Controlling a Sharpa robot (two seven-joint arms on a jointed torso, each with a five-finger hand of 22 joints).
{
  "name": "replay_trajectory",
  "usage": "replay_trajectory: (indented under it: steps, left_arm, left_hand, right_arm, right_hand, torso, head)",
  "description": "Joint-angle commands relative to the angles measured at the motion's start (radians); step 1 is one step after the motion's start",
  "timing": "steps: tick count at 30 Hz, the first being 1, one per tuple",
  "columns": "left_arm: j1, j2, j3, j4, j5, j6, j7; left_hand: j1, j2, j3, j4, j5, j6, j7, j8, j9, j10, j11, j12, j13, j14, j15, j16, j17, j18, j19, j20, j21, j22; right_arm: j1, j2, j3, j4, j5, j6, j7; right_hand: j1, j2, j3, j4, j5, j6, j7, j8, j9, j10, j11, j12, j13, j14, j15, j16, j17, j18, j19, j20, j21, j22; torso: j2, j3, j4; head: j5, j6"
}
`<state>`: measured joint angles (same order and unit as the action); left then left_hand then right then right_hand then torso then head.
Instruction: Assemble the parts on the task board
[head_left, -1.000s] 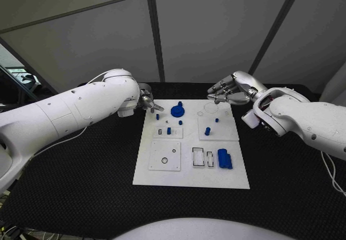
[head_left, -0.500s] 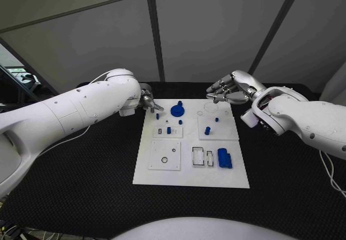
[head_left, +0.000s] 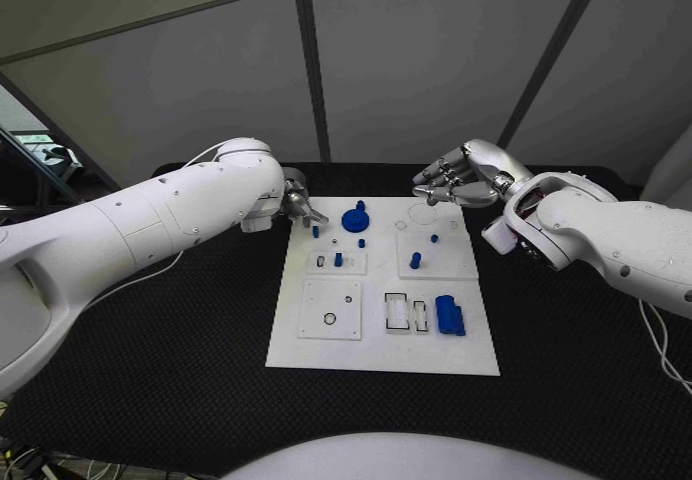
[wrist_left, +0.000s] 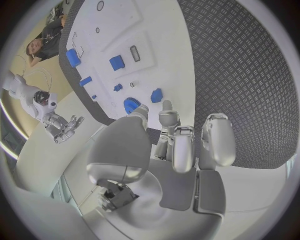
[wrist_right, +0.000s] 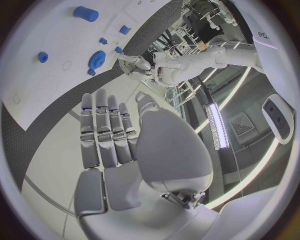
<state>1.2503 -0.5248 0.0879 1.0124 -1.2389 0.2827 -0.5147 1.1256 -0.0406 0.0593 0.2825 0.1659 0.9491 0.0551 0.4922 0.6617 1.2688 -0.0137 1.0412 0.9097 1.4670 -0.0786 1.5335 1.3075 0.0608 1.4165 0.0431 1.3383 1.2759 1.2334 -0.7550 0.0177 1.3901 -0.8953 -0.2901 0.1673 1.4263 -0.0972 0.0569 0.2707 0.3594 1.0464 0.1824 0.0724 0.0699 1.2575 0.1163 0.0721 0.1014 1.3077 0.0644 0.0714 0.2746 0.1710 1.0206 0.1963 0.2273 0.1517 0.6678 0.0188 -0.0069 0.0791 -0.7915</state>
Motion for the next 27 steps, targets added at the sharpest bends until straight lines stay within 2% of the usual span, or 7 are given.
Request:
replay_trajectory:
  steps: [1,11,14,22,27]
  left_arm:
    - [0.001,0.002,0.0,0.0,-0.001,0.027,0.012]
    - [-0.002,0.009,-0.002,-0.002,-0.001,0.046,0.014]
    - [-0.003,0.01,-0.003,-0.003,-0.001,0.049,0.014]
    - [-0.005,0.008,-0.003,-0.004,0.0,0.051,0.012]
    - [-0.005,0.008,-0.003,-0.003,0.0,0.048,0.014]
  left_hand:
    - [0.013,0.001,-0.008,0.0,0.004,0.007,0.002,-0.005,-0.001,-0.006,0.001,-0.004,-0.001,0.086,0.009,-0.003,0.206,0.013,-0.007,-0.001,-0.006,0.001]
    - [0.023,0.004,-0.011,-0.002,0.005,0.01,0.002,-0.005,-0.003,-0.005,0.001,-0.002,0.001,0.088,0.009,0.0,0.21,0.012,-0.006,-0.001,-0.005,0.003]
    - [0.023,0.004,-0.011,-0.002,0.005,0.01,0.002,-0.005,-0.003,-0.005,0.001,-0.002,0.001,0.088,0.009,0.0,0.21,0.012,-0.006,-0.001,-0.005,0.003]
    - [0.035,0.012,-0.012,-0.002,0.005,0.014,0.001,-0.005,-0.006,-0.004,0.0,-0.001,0.0,0.088,0.009,0.0,0.21,0.012,-0.006,-0.001,-0.006,0.003]
    - [0.051,0.022,-0.009,-0.005,0.006,0.015,0.0,-0.006,-0.009,-0.005,-0.001,-0.001,-0.001,0.088,0.008,0.001,0.21,0.012,-0.006,-0.001,-0.007,0.003]
  right_arm:
    - [0.002,0.001,0.001,0.001,0.0,0.003,0.005]
    - [0.002,0.002,0.001,-0.001,0.0,0.004,0.004]
    - [0.002,0.003,0.001,-0.001,0.0,0.004,0.004]
    - [0.002,0.002,0.001,-0.003,0.0,0.004,0.003]
    - [0.002,0.003,0.001,-0.005,0.0,0.003,0.003]
  right_hand:
    - [-0.008,0.005,-0.003,-0.001,0.006,-0.005,0.0,-0.004,0.0,-0.006,-0.002,0.002,-0.001,0.003,0.002,-0.005,-0.001,0.013,0.008,-0.001,-0.004,-0.001]
    - [-0.007,0.007,-0.003,-0.002,0.006,-0.005,0.0,-0.004,0.0,-0.006,-0.003,0.002,-0.001,0.003,0.002,-0.005,-0.002,0.013,0.008,-0.001,-0.005,-0.002]
    - [-0.007,0.007,-0.003,-0.002,0.006,-0.005,0.0,-0.004,0.0,-0.006,-0.003,0.002,-0.001,0.003,0.002,-0.005,-0.002,0.013,0.008,-0.001,-0.005,-0.002]
    - [-0.006,0.007,-0.003,-0.002,0.006,-0.005,0.0,-0.004,0.0,-0.006,-0.003,0.002,-0.001,0.003,0.002,-0.005,-0.002,0.013,0.008,-0.001,-0.005,-0.002]
    - [-0.006,0.008,-0.002,-0.002,0.006,-0.005,0.0,-0.004,0.0,-0.006,-0.003,0.003,-0.001,0.003,0.002,-0.005,-0.002,0.013,0.009,-0.001,-0.005,-0.002]
  torso:
    - [-0.001,0.0003,-0.0002]
    - [-0.001,-0.0005,0.0009]
    - [0.0,0.0003,0.0]
    - [0.0,-0.0002,0.0008]
    - [-0.002,0.0012,0.0004]
  head:
    - [0.001,0.0]
    - [-0.004,0.001]
    - [-0.001,0.003]
    - [-0.002,0.002]
    - [0.0,0.003]
